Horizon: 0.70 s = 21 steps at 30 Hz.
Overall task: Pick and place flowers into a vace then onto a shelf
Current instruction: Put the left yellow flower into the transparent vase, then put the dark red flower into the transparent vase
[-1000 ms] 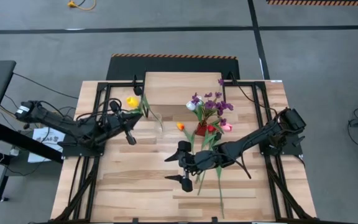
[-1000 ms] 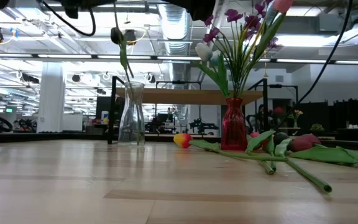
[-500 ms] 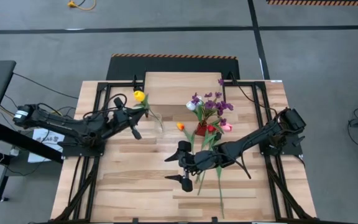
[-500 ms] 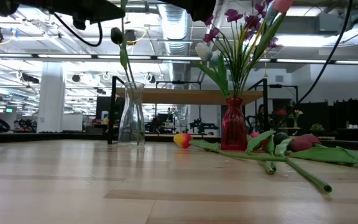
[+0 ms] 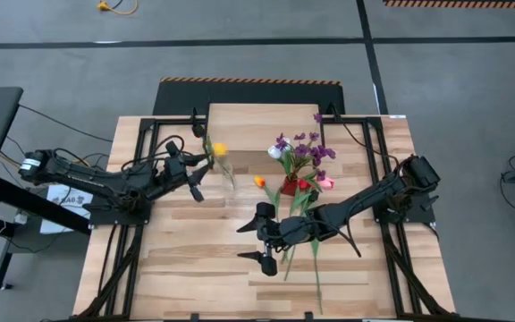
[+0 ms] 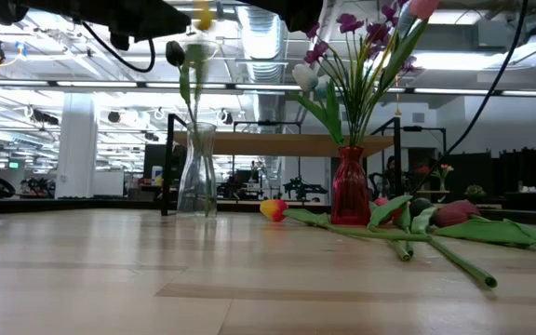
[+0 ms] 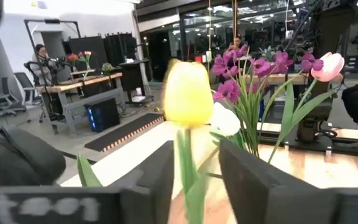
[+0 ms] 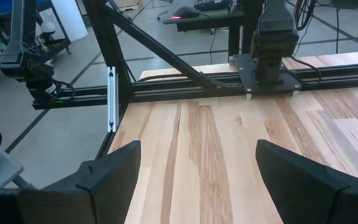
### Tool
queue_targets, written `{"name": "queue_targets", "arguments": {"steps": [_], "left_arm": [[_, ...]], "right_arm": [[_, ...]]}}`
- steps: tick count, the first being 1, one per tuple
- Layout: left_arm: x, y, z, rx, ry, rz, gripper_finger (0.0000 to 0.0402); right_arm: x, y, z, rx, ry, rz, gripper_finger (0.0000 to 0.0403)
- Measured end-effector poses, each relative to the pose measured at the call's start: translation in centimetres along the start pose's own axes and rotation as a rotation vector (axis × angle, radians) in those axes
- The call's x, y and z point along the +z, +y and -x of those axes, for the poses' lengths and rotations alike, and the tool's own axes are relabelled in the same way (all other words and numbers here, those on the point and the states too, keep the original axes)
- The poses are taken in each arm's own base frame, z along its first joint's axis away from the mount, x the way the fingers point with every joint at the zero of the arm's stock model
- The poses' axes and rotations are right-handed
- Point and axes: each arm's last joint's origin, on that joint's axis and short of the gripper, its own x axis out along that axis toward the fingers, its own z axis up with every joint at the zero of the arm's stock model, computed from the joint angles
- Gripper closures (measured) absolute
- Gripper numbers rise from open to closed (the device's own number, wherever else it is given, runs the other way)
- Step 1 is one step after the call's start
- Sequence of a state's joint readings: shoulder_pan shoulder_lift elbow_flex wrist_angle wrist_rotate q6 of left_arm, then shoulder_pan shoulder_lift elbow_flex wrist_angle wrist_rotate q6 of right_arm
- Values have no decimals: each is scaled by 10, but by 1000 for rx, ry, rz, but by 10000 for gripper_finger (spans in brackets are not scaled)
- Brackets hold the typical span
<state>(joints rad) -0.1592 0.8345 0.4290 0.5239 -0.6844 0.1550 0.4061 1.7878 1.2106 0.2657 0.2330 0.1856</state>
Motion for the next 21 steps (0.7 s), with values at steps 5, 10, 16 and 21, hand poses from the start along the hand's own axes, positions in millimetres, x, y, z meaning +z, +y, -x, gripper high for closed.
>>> {"name": "queue_targets", "arguments": {"steps": [5, 10, 16, 21], "left_arm": [[-1, -6, 3, -83, 3, 44, 233], [1, -11, 8, -128, -2, 95, 220], [3, -21, 15, -220, -10, 129, 219], [6, -30, 22, -348, -33, 173, 219]], "right_arm": [[-1, 0, 0, -2, 9, -22, 92], [-4, 2, 1, 1, 31, -16, 92], [-5, 10, 2, 20, 29, -12, 92], [-6, 12, 3, 36, 42, -14, 92]]}}
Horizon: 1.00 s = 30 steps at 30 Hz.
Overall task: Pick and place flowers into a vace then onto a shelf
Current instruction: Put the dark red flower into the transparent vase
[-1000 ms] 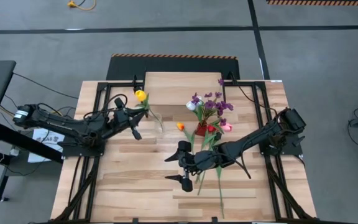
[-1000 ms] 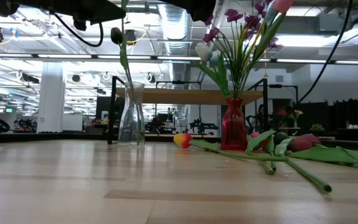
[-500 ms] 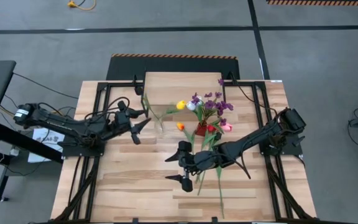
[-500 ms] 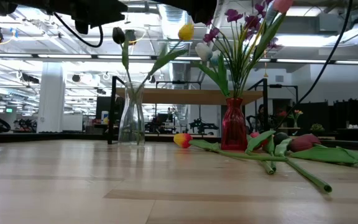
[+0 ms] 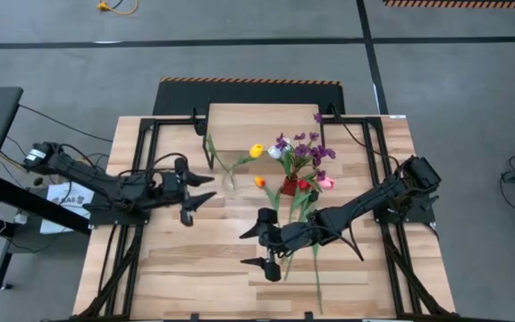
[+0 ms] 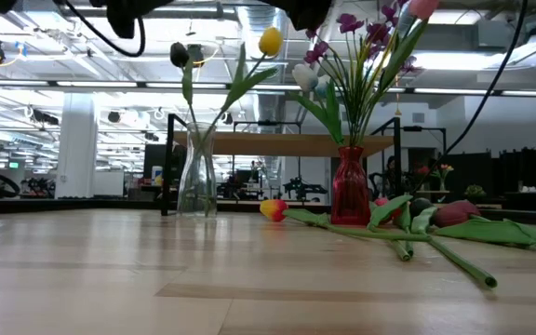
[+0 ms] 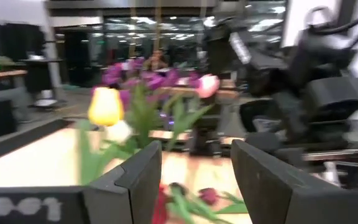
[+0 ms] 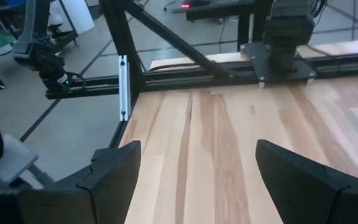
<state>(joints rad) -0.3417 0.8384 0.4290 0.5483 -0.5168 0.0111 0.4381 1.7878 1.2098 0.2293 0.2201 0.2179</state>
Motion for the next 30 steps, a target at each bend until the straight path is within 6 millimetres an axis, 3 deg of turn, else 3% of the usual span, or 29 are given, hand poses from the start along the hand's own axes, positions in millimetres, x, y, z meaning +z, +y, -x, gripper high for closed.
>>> {"name": "queue_targets", "arguments": {"steps": [7, 16, 26, 30], "left_arm": [[-3, -14, 0, -105, 0, 11, 219], [-3, -16, 1, -117, -5, 12, 219], [-3, -16, 1, -117, -4, 9, 219], [-3, -16, 1, -117, -4, 8, 219]], "right_arm": [[-22, -6, 3, -65, 231, -130, 92], [-53, -19, 20, -520, 384, -454, 92], [-56, 10, 24, -430, 368, -494, 92], [-63, 14, 29, -444, 452, -647, 92]]}}
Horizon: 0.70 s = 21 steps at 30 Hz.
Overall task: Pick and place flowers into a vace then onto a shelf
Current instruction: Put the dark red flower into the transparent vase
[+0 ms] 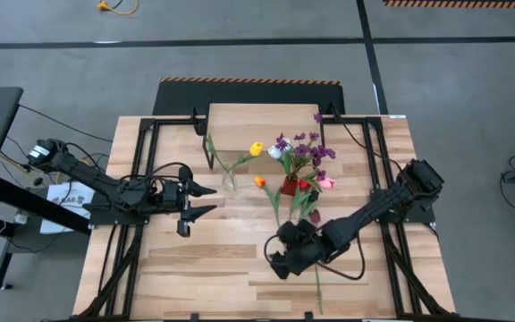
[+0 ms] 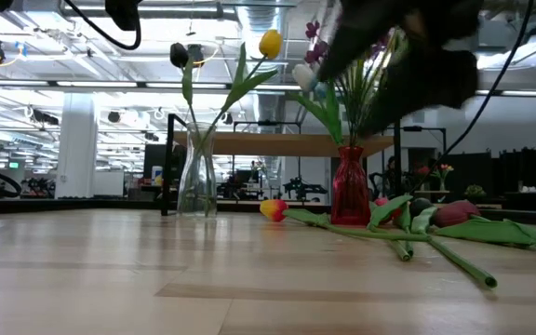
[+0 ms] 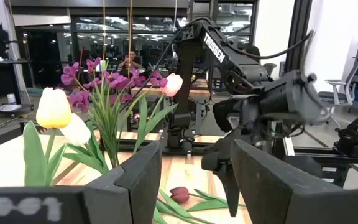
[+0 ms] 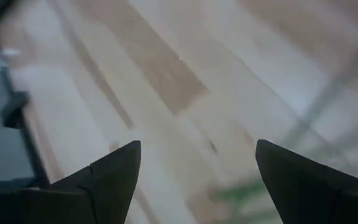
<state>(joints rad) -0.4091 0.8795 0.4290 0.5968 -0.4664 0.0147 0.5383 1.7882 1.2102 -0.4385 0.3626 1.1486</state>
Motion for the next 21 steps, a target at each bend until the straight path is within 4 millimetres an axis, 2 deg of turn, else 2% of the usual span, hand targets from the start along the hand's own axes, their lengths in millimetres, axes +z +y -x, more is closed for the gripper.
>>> {"name": "queue_targets", "arguments": {"steps": [3, 10, 19, 21], "left_arm": [[0, 0, 0, 0, 0, 0, 219], [0, 0, 0, 0, 1, -1, 219], [0, 0, 0, 0, 1, -1, 219], [0, 0, 0, -1, 1, -1, 219]], "right_arm": [[-10, -8, 3, -102, 48, -93, 92], [-29, -29, 14, -359, 35, -257, 92], [-33, -34, 18, -427, 104, -383, 92], [-37, -36, 13, -468, 134, -390, 92]]}}
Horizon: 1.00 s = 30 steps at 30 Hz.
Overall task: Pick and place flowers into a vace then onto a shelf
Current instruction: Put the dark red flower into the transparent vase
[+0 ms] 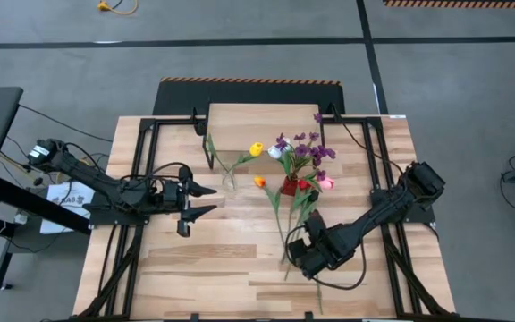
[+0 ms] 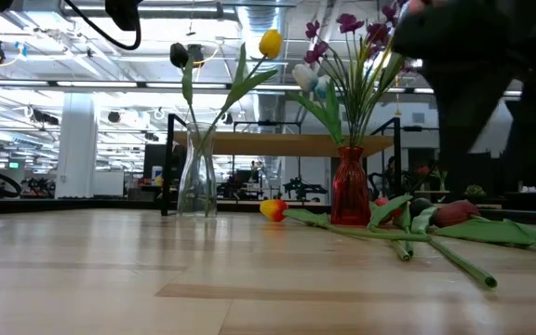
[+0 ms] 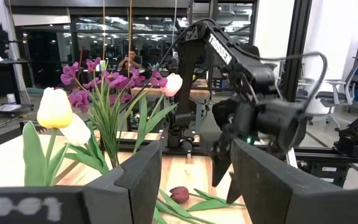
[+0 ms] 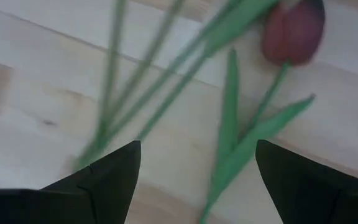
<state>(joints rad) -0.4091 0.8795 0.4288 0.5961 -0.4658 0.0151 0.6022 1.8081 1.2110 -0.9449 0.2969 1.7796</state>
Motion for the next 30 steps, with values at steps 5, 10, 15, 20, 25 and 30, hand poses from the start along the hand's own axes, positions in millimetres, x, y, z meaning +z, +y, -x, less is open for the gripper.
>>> {"name": "queue_targets", "arguments": {"steps": [5, 10, 15, 20, 25, 30], "left_arm": [[0, 0, 0, 0, 3, -1, 219], [0, 0, 0, 0, 2, -1, 219], [0, 0, 0, -1, 1, 0, 219], [0, 0, 0, -1, 0, -2, 219], [0, 0, 0, -1, 0, -3, 219], [0, 0, 0, -1, 0, -4, 219]], "right_arm": [[-11, -2, -31, -171, 114, 34, 92], [-18, 8, -54, -171, 138, 142, 93], [-18, 11, -55, -135, 118, 120, 96], [-19, 10, -50, -119, 114, 113, 129], [-22, 11, -51, -114, 125, 116, 218], [-25, 7, -49, -138, 144, 140, 368]]}}
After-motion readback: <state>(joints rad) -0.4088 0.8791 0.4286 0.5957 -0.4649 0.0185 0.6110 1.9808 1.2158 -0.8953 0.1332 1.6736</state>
